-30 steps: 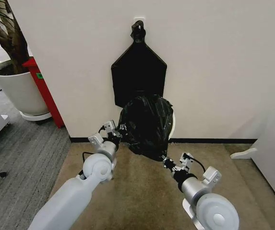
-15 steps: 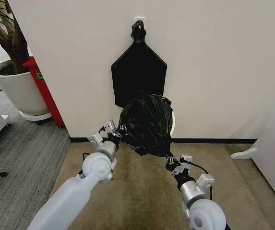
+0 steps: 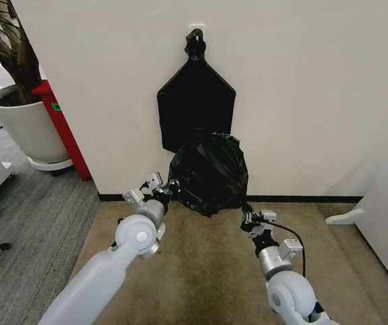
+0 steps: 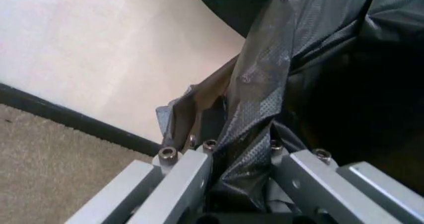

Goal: Place the garbage bag over the trash bin.

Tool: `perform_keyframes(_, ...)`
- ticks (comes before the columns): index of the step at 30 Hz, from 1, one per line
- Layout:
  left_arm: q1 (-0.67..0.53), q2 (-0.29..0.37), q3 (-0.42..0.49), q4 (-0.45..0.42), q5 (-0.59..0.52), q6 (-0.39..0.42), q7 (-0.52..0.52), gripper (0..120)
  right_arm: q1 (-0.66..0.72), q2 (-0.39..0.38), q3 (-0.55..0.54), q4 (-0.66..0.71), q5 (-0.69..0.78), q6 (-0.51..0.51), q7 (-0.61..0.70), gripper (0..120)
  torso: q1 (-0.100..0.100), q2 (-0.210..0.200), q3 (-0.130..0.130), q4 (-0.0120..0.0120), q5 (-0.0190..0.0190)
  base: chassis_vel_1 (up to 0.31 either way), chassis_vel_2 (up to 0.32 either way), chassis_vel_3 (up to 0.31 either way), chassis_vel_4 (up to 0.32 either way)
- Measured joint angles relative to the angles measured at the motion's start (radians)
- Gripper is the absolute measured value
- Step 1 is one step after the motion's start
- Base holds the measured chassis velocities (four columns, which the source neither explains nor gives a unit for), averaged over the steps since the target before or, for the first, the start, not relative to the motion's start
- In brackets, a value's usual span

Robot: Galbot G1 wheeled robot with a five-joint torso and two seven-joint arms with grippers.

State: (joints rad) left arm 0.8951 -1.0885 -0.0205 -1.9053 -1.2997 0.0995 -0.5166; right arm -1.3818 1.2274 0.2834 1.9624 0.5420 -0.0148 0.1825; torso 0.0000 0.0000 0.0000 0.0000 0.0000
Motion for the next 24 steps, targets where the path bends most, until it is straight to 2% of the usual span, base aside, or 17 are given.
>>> perform_keyframes(9, 0.01, 0.011, -0.007, -0.002, 0.008, 0.008, 0.035, 1, 0.017, 0.0, 0.007, -0.029, 0.045, -0.022, -0.002, 0, 0.0, 0.0, 0.0, 0.0, -0.0001, 0.0, 0.0, 0.0, 0.0)
perform_keyframes(12, 0.013, 0.018, -0.007, 0.007, 0.048, 0.008, 0.067, 1, 0.004, -0.01, 0.015, -0.014, 0.064, -0.03, -0.027, 0, 0.0, 0.0, 0.0, 0.0001, 0.0001, 0.0, 0.0, 0.0, 0.0)
perform_keyframes(15, 0.014, 0.027, -0.001, 0.054, 0.2, -0.018, 0.132, 1, -0.046, -0.041, 0.036, 0.02, 0.04, 0.005, -0.12, 11, 0.0, 0.0, 0.0, 0.0, 0.0, 0.0, 0.0, 0.0, 0.0)
perform_keyframes(16, 0.014, 0.027, -0.001, 0.054, 0.2, -0.018, 0.132, 1, -0.046, -0.041, 0.036, 0.02, 0.04, 0.005, -0.12, 11, 0.0, 0.0, 0.0, 0.0, 0.0, 0.0, 0.0, 0.0, 0.0)
perform_keyframes(17, 0.013, 0.029, 0.001, 0.067, 0.232, -0.031, 0.147, 1, -0.069, -0.052, 0.048, 0.032, 0.025, 0.024, -0.156, 18, 0.0, 0.0, 0.0, 0.0002, -0.0001, 0.0, 0.0, 0.0, 0.0)
perform_keyframes(22, 0.002, 0.022, 0.004, 0.094, 0.248, -0.047, 0.156, 1, -0.142, -0.081, 0.128, 0.053, 0.017, 0.087, -0.297, 38, 0.0, 0.0, 0.0, -0.0003, 0.0001, 0.0, 0.0, 0.0, 0.0)
perform_keyframes(24, 0.002, 0.021, 0.004, 0.096, 0.247, -0.048, 0.156, 1, -0.147, -0.084, 0.14, 0.053, 0.02, 0.094, -0.315, 39, 0.0, 0.0, 0.0, -0.0002, 0.0002, 0.0, 0.0, 0.0, 0.0)
